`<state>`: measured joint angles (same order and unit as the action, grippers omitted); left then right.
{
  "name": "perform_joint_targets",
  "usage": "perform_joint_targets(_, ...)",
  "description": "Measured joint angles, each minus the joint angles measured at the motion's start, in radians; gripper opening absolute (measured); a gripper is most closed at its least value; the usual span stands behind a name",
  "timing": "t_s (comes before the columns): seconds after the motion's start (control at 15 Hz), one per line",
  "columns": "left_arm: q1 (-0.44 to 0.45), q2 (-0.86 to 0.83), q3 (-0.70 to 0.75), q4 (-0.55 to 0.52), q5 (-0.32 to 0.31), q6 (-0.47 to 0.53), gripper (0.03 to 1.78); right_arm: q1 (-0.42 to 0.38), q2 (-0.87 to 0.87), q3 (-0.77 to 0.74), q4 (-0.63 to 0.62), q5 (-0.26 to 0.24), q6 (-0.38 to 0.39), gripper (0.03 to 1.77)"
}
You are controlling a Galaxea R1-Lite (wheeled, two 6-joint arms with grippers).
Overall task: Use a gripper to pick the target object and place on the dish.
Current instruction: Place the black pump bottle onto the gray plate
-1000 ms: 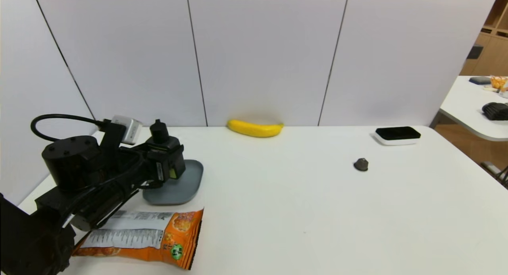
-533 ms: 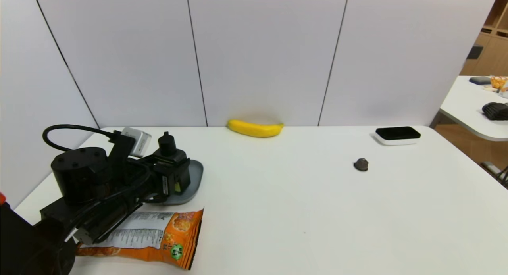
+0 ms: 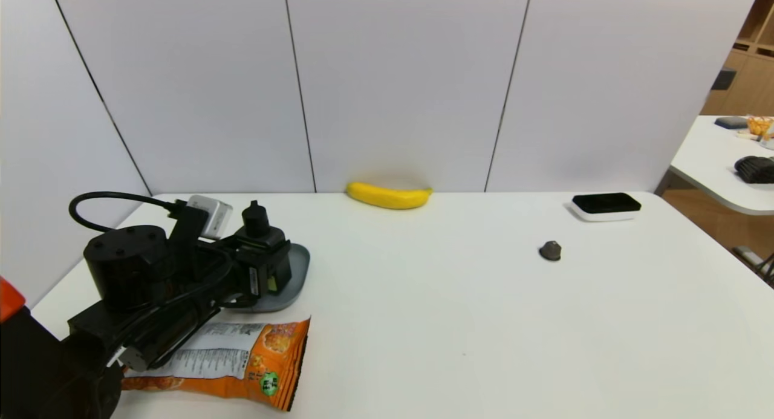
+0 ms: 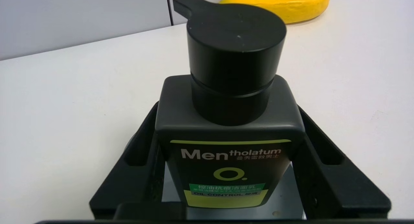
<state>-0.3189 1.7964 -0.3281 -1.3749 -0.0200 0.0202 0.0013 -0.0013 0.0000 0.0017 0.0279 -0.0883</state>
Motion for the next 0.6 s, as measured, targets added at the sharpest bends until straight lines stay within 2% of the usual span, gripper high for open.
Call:
perform_joint_targets(0.33, 0.001, 0.010, 0.004, -0.005, -0.001, -0.003, 1.37, 0.000, 0.000, 0.000, 0.000, 0.001, 0.000, 1.71)
perform_joint_targets(0.6, 0.001, -0.040, 0.027, 0.006, 0.000, -0.001, 1.50, 0.000, 0.000, 0.000, 0.000, 0.000, 0.000, 1.71)
